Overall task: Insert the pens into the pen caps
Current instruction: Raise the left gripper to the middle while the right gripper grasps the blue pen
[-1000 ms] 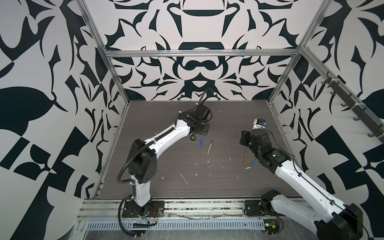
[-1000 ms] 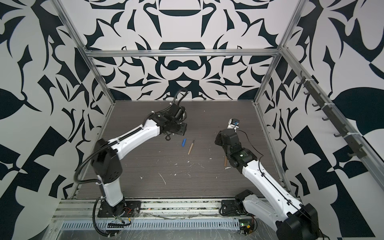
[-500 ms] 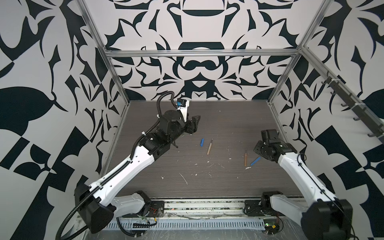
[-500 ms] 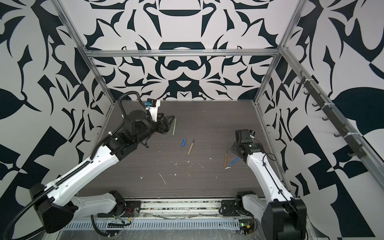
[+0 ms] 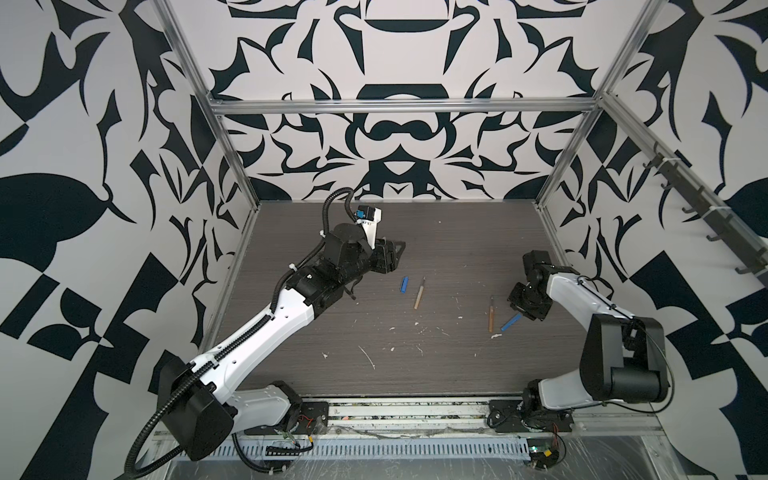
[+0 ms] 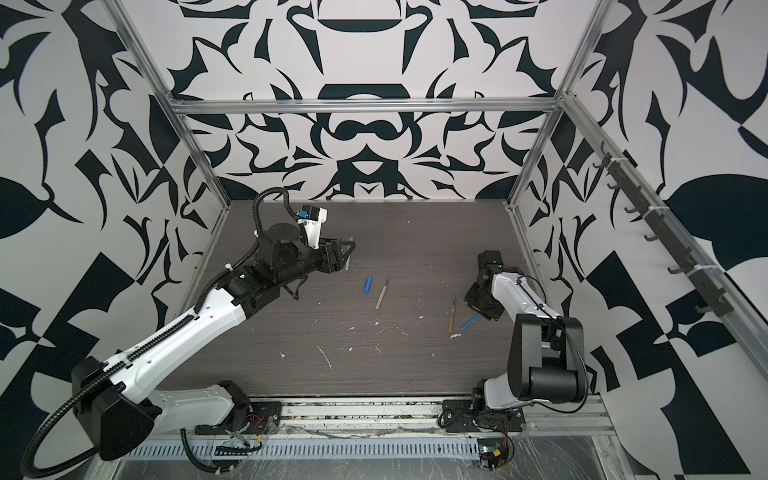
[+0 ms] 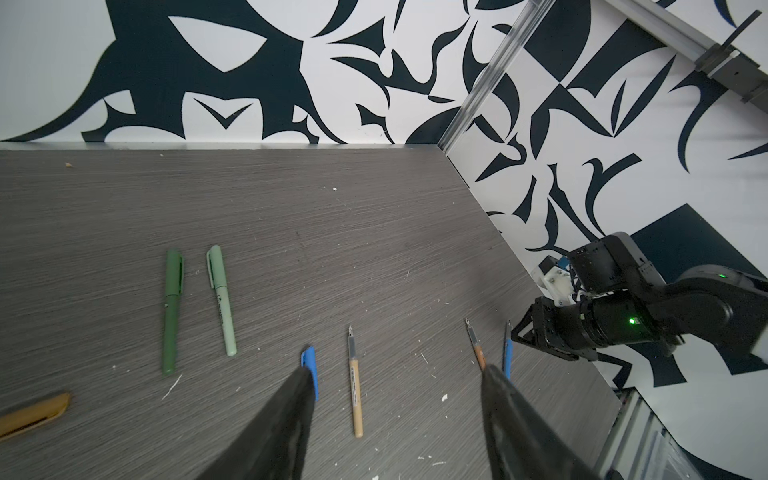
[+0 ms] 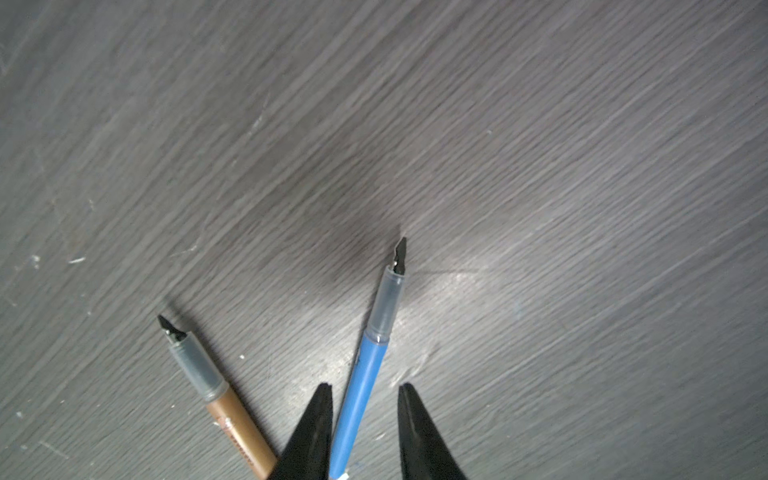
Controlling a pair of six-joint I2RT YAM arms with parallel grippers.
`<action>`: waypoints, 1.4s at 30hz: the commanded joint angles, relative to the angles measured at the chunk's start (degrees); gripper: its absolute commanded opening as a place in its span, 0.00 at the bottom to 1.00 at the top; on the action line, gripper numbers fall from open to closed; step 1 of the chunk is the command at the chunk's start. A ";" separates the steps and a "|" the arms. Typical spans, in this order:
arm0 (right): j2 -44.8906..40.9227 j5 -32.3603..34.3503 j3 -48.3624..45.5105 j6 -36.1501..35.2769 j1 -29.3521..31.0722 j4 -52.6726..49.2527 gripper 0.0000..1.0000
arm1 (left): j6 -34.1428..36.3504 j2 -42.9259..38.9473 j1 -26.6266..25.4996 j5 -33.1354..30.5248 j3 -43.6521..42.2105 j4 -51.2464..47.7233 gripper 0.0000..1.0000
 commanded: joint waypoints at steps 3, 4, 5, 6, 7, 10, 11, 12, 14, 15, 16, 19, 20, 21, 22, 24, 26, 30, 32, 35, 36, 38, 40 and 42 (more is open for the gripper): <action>2.57 -1.16 3.51 -2.31 -1.73 -2.13 0.31 | -0.79 0.38 0.17 2.08 -0.96 2.32 0.66; 2.95 -1.00 3.51 -2.47 -1.98 -1.97 0.30 | -0.70 0.39 0.13 2.13 -1.04 2.50 0.66; 3.23 -1.15 3.46 -2.37 -2.27 -1.60 0.30 | -0.69 0.47 0.09 2.36 -1.04 2.53 0.66; 3.54 -1.77 3.40 -2.32 -2.66 -1.12 0.30 | -0.79 0.60 0.17 2.83 -0.91 2.41 0.66; 3.97 -2.13 3.43 -2.26 -3.06 -0.68 0.30 | -0.90 0.70 0.16 3.22 -0.90 2.43 0.66; 5.44 -4.33 3.63 -2.17 -3.59 0.76 0.30 | -2.13 0.99 0.09 3.80 -1.95 3.87 0.66; 6.18 -5.00 3.97 -2.17 -3.53 0.69 0.30 | -2.40 1.18 -0.01 4.19 -2.32 4.31 0.66; 6.73 -5.17 4.02 -2.01 -3.56 0.78 0.29 | -2.81 1.27 -0.07 4.68 -2.24 4.32 0.66; 6.88 -3.59 3.05 -1.07 -3.59 1.17 0.27 | -2.72 1.27 -0.03 5.46 -1.58 3.52 0.66; 6.41 -3.00 2.40 -0.93 -3.60 1.73 0.26 | -2.63 3.08 0.00 5.29 -1.39 3.31 0.66; 6.09 -2.77 2.09 -0.77 -3.59 1.89 0.26 | -2.36 2.90 -0.04 4.90 -1.39 3.14 0.66; 6.94 -4.10 2.30 -0.42 -3.73 1.99 0.23 | -1.98 2.46 0.02 4.45 -1.31 3.14 0.66; 7.57 -4.39 2.62 -0.39 -3.75 1.79 0.22 | -1.99 2.50 -0.01 4.57 -1.27 3.09 0.66; 8.17 -4.58 2.72 -0.19 -3.72 1.89 0.21 | -2.01 2.49 0.01 4.73 -1.39 3.28 0.66; 8.49 -4.67 2.34 0.26 -3.74 2.10 0.20 | -1.84 2.50 0.04 4.69 -1.39 3.23 0.66; 8.87 -4.86 1.64 0.37 -3.73 2.43 0.21 | -1.72 2.44 0.05 4.17 -1.21 2.89 0.66; 9.21 -4.39 0.81 0.38 -3.73 2.74 0.21 | -1.42 2.12 0.05 4.30 -1.21 2.96 0.66; 10.28 -4.17 0.32 -0.33 -3.72 2.41 0.14 | -0.68 2.15 0.07 3.16 -1.38 2.92 0.66; 9.34 -4.72 -0.08 -0.58 -3.72 2.61 0.11 | -0.43 2.15 0.08 2.83 -1.54 3.04 0.66; 6.63 -6.01 -0.09 -1.19 -3.72 2.29 0.07 | -0.46 2.36 0.08 3.41 -1.46 3.18 0.66; 5.45 -6.52 0.02 -1.33 -3.57 2.52 0.07 | -0.50 2.46 0.04 3.81 -1.48 3.43 0.67; 3.40 -7.68 0.31 -1.59 -3.60 2.92 0.07 | -0.46 2.72 0.04 5.30 -1.45 4.07 0.67; 1.22 -8.67 0.93 -2.01 -3.44 2.78 0.05 | 0.17 2.76 0.00 6.30 -2.36 5.86 0.68; -1.57 -9.37 1.21 -2.77 -2.86 3.33 0.04 | 0.35 2.23 0.08 4.88 -3.17 6.68 0.68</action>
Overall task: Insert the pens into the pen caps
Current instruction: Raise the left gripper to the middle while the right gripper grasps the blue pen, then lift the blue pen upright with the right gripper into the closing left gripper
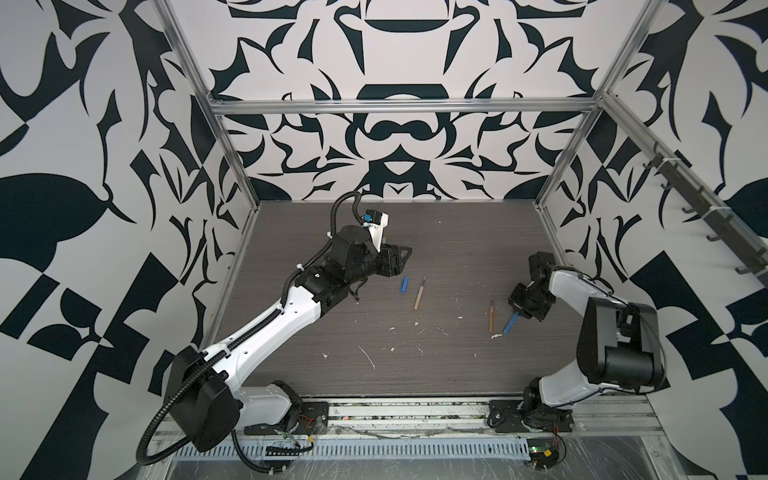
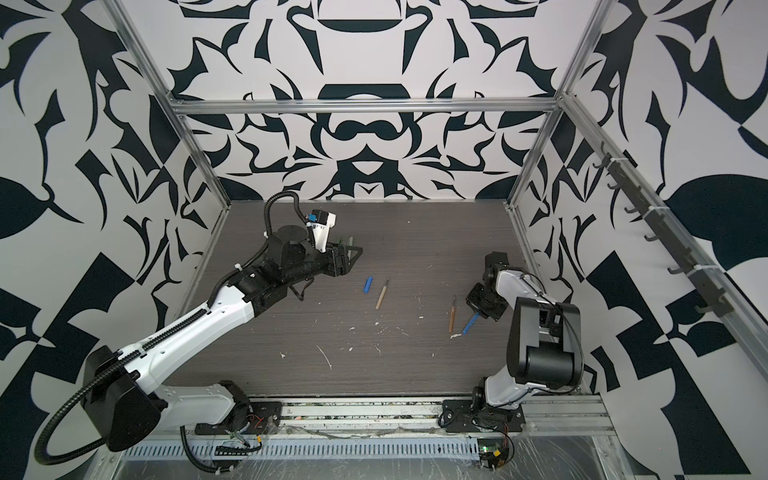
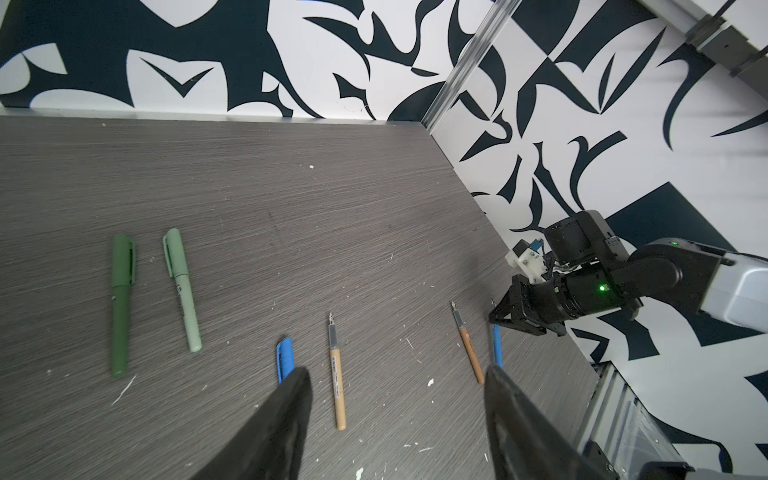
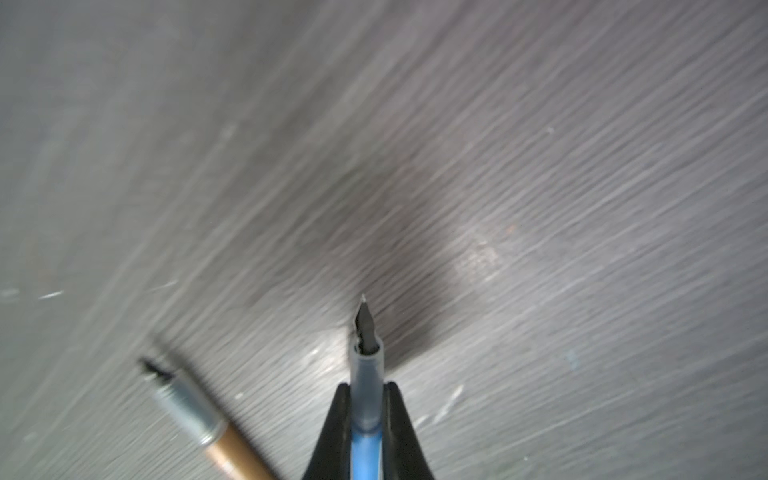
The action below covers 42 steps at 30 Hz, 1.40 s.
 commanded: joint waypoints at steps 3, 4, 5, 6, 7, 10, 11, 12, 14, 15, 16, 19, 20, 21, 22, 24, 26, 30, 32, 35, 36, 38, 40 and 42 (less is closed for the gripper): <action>-8.90 -2.81 1.63 -0.99 2.23 0.56 0.04 | 1.11 -2.98 0.08 -0.96 -3.62 5.92 0.70; -10.55 -2.59 1.97 -0.50 3.65 1.25 0.04 | 1.11 -3.54 0.02 -0.51 -4.63 7.91 0.70; -11.91 -2.62 2.12 0.22 5.05 2.00 0.04 | 1.28 -3.74 0.09 0.52 -5.33 9.53 0.71; -13.48 -2.82 2.73 1.36 7.27 2.70 0.04 | 1.74 -3.73 0.04 2.18 -5.63 10.55 0.71; -14.88 -2.87 3.52 2.18 9.89 3.80 0.04 | 2.31 -3.47 0.07 4.07 -5.61 11.00 0.72; -17.98 0.94 6.96 3.39 19.42 5.97 0.04 | 4.45 -1.66 0.15 9.47 -4.64 10.94 0.75; -18.71 2.06 8.02 3.44 22.04 6.75 0.04 | 4.44 -1.53 0.28 10.25 -4.77 11.38 0.76; -19.39 3.28 9.34 3.62 24.49 7.35 0.04 | 4.29 -0.03 0.71 12.37 -5.34 13.11 0.76; -20.70 4.44 10.93 3.54 28.86 10.19 0.04 | 2.26 1.42 1.62 15.80 -6.47 16.37 0.76; -21.30 5.10 11.65 3.57 30.65 11.46 0.04 | 0.95 2.19 2.34 18.38 -6.77 18.02 0.75; -21.75 5.53 12.29 3.33 32.26 12.81 0.04 | -0.37 3.18 3.01 21.32 -6.73 19.36 0.75; -22.23 6.97 14.38 3.12 36.36 15.64 0.04 | -4.61 7.12 4.83 31.90 -4.83 22.17 0.71; -22.35 7.37 14.81 3.02 37.55 16.62 0.04 | -5.49 8.16 5.07 34.13 -4.08 22.42 0.70; -22.44 8.32 15.17 2.85 38.89 17.43 0.04 | -5.90 9.50 5.06 36.30 -3.39 22.49 0.68; -22.40 9.40 15.62 2.60 40.36 18.19 0.03 | -5.99 10.52 5.06 38.68 -2.94 22.80 0.66; -22.26 10.60 16.48 2.52 42.33 18.95 0.04 | -6.70 11.76 5.08 40.57 -2.32 22.95 0.64; -21.67 9.90 17.42 3.72 43.33 19.11 0.04 | -6.75 11.95 5.03 41.38 -2.24 23.46 0.64; -21.02 9.94 18.58 3.46 45.95 20.18 0.04 | -6.99 12.29 5.03 43.96 -1.88 24.29 0.62; -20.95 10.50 18.73 3.45 46.99 20.92 0.04 | -7.72 12.47 4.97 45.39 -1.91 25.44 0.60; -20.11 10.28 19.50 3.36 47.78 20.82 0.04 | -8.19 12.37 4.92 45.59 -2.22 26.32 0.59; -19.73 9.90 19.63 3.45 48.10 20.95 0.04 | -8.28 12.37 5.00 45.60 -2.19 26.51 0.58; -19.33 9.43 19.77 3.84 48.54 21.26 0.04 | -8.60 12.65 4.87 45.54 -2.26 26.73 0.56; -19.15 8.96 19.55 4.25 48.93 22.03 0.04 | -8.81 12.97 4.67 45.45 -2.24 27.00 0.56; -18.82 8.84 19.55 4.51 49.28 22.55 0.04 | -8.80 13.51 4.51 46.30 -1.92 26.89 0.54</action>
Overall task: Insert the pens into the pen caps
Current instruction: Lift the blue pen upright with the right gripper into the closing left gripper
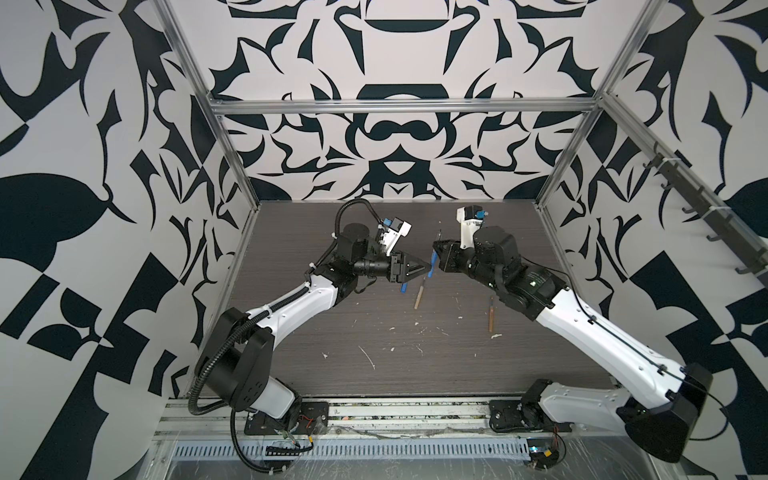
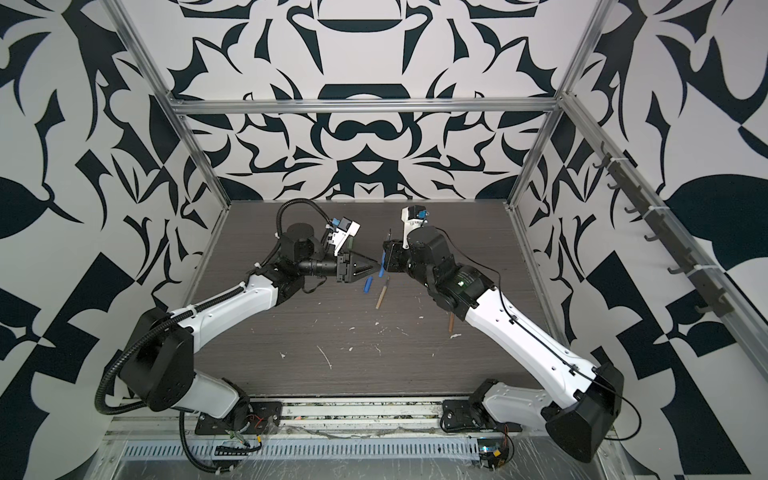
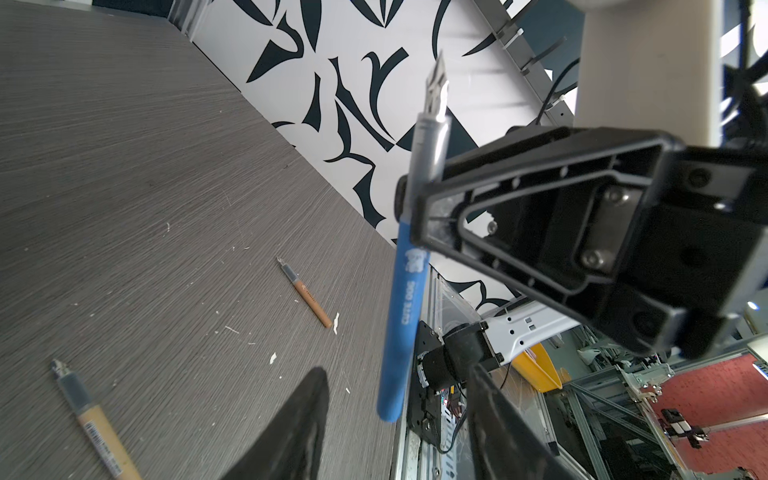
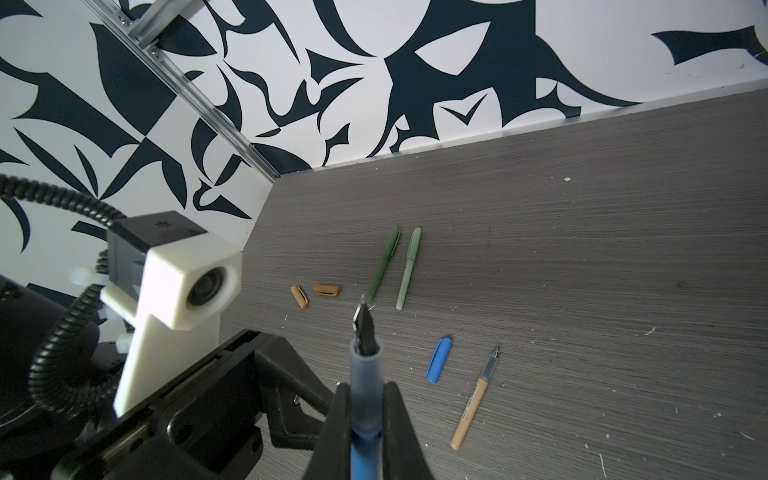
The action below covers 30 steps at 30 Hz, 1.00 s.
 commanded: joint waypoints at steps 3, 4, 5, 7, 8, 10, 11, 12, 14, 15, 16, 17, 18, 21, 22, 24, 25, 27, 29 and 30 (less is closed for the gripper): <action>0.11 0.17 2.11 1.71 0.92 3.97 0.04 | -0.61 1.43 -0.55 2.97 2.19 1.77 0.49; 0.09 0.18 1.91 1.89 0.99 4.33 0.04 | -0.61 1.28 -0.58 2.97 2.08 1.81 0.47; 0.11 0.13 1.72 1.98 1.10 4.60 0.04 | -0.61 1.11 -0.59 2.97 2.13 1.84 0.45; 0.36 -0.05 1.38 2.28 1.10 5.14 0.04 | -0.44 0.85 -0.58 2.97 1.99 1.84 0.42; 0.53 -0.17 1.36 2.49 1.18 5.32 0.04 | -0.35 0.89 -0.67 2.93 2.00 1.84 0.41; 0.79 -0.57 1.27 2.78 1.32 5.91 0.04 | -0.34 0.93 -0.60 2.97 2.08 1.77 0.38; 0.81 -0.58 1.27 2.87 1.43 6.05 0.04 | -0.39 0.92 -0.76 2.97 2.06 1.79 0.36; 0.90 -0.49 1.19 2.96 1.49 6.22 0.04 | -0.35 0.93 -0.80 2.90 2.21 1.58 0.35; 0.97 -0.65 1.27 3.11 1.60 6.28 0.03 | -0.35 0.77 -0.78 2.82 1.92 1.62 0.33; 1.06 -0.87 1.25 3.09 1.70 6.38 0.03 | -0.41 0.63 -0.77 2.59 1.96 1.58 0.32; 1.16 -1.21 1.18 3.17 1.77 6.31 0.03 | -0.35 0.57 -0.84 2.16 1.81 1.68 0.30; 1.25 -1.32 1.18 3.22 1.79 6.23 0.03 | -0.39 0.50 -0.82 1.88 1.62 1.83 0.27; 1.33 -1.61 1.09 3.40 1.80 6.20 0.03 | -0.35 0.41 -0.79 1.75 1.69 1.76 0.25; 1.43 -2.62 1.17 3.62 1.89 6.23 0.03 | -0.34 0.13 -0.77 0.95 1.44 1.84 0.17; 1.36 -2.78 1.27 3.75 1.89 6.05 0.03 | -0.35 -0.16 -0.85 0.38 1.28 1.93 0.15; 1.23 -3.33 1.40 3.84 1.89 5.62 0.11 | 0.07 -0.73 -0.77 -0.62 0.99 2.02 0.11; 1.13 -3.67 1.72 3.76 1.82 5.15 0.19 | 0.50 -1.18 -0.80 -1.45 0.70 1.78 0.10; 0.28 -4.00 2.53 3.69 1.89 4.08 0.27 | 2.31 -2.25 -0.84 -3.91 0.45 0.26 0.09; -1.40 -3.58 3.09 3.75 1.89 3.38 0.32 | 5.06 -3.60 -0.85 -8.66 0.25 -2.92 0.08; -2.21 -2.85 3.49 3.83 1.89 2.58 0.33 | 6.67 -4.53 -0.77 -12.37 0.27 -5.14 0.08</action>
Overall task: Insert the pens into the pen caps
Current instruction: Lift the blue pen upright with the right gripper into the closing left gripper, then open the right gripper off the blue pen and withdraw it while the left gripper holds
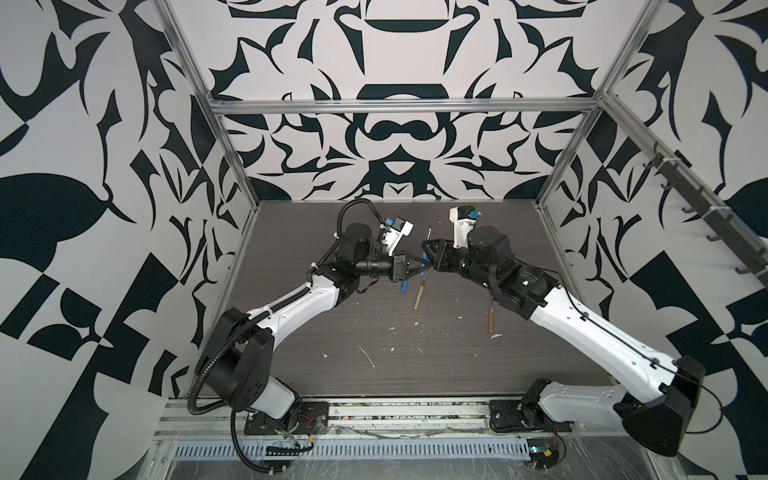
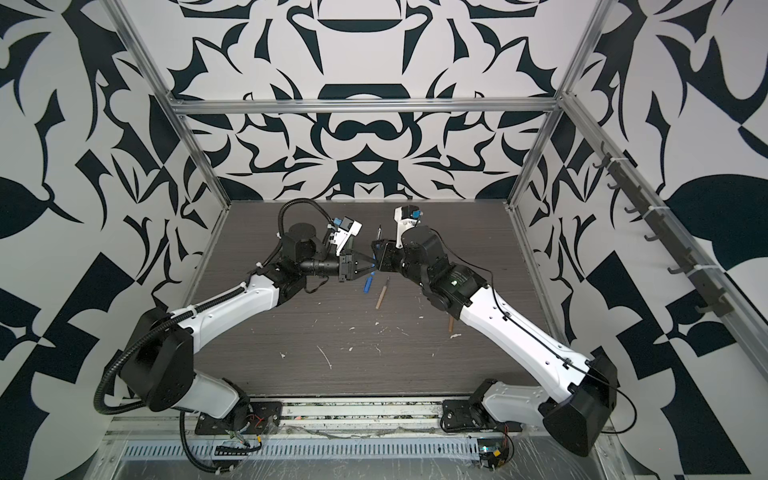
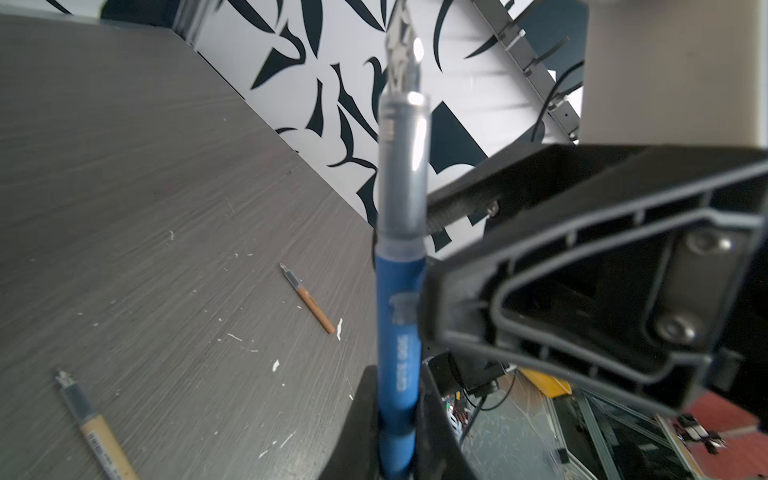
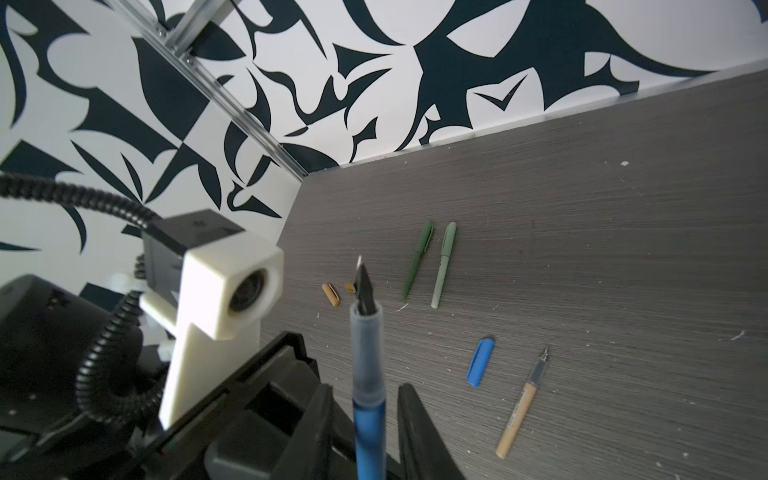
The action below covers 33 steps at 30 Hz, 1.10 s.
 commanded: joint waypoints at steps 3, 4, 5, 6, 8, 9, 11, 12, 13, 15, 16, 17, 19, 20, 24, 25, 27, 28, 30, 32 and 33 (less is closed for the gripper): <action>-5.30 2.55 4.44 0.37 0.25 -3.69 0.33 | 8.12 -6.36 -0.05 -16.85 -1.77 -5.82 0.08; -5.90 3.50 4.47 0.86 0.25 -4.96 0.33 | 9.32 -7.49 -0.07 -19.23 -2.71 -5.22 0.08; -6.38 4.39 4.31 1.22 0.23 -5.72 0.33 | 10.63 -8.56 -0.07 -20.78 -3.73 -4.29 0.07; -6.97 5.22 3.81 1.31 0.24 -6.01 0.32 | 11.81 -9.65 -0.02 -22.15 -4.93 -2.69 0.07; -7.74 5.43 2.61 1.80 0.24 -5.65 0.29 | 14.43 -11.81 -0.02 -23.48 -7.03 0.23 0.07; -7.61 5.94 2.35 1.84 0.25 -6.18 0.28 | 15.67 -13.38 -0.04 -23.40 -7.94 1.66 0.07; -6.33 6.65 2.39 1.77 0.16 -7.77 0.26 | 18.15 -15.46 -0.05 -22.53 -9.51 4.43 0.06; -5.03 6.62 2.43 1.46 0.16 -8.23 0.25 | 18.76 -16.30 -0.05 -22.58 -10.17 5.39 0.06; -3.68 6.77 2.58 1.37 0.16 -8.98 0.24 | 19.35 -17.09 -0.05 -22.86 -10.49 5.80 0.05; 0.26 11.64 4.68 2.35 0.15 -14.05 0.18 | 19.99 -18.64 -0.12 -25.18 -10.56 4.77 0.05; 2.27 11.87 5.36 2.74 0.16 -15.00 0.17 | 20.05 -19.37 -0.13 -26.44 -10.64 4.39 0.05; 3.76 11.44 5.57 2.75 0.16 -14.99 0.17 | 20.39 -20.03 -0.06 -27.51 -10.92 4.42 0.05; 7.25 11.56 5.78 2.85 0.16 -14.72 0.17 | 20.68 -21.46 -0.06 -29.79 -11.67 4.86 0.05; 9.04 11.71 6.14 2.64 0.16 -14.92 0.17 | 20.48 -21.99 -0.06 -31.11 -11.98 5.12 0.06; 18.94 7.20 9.70 1.67 0.16 -16.07 0.17 | 19.46 -23.32 -0.12 -36.12 -12.90 5.46 0.06; 21.51 6.35 10.65 1.52 0.16 -16.21 0.17 | 19.06 -23.57 -0.05 -36.55 -13.21 5.86 0.06; 25.60 5.65 12.47 1.52 0.16 -16.38 0.17 | 18.36 -23.66 -0.07 -36.55 -13.48 6.53 0.06; 27.70 4.99 13.51 1.43 -0.01 -16.09 0.17 | 18.11 -23.70 -0.05 -36.34 -13.48 6.47 0.06; 31.47 3.31 15.56 1.70 -0.65 -16.05 0.19 | 18.04 -23.92 -0.05 -35.96 -13.32 6.30 0.06; 35.38 1.37 17.64 1.93 -1.28 -15.92 0.20 | 17.79 -24.10 -0.06 -35.67 -13.31 6.46 0.06; 37.26 0.62 18.87 1.91 -1.45 -16.00 0.21 | 17.63 -24.19 -0.13 -35.52 -13.33 6.45 0.06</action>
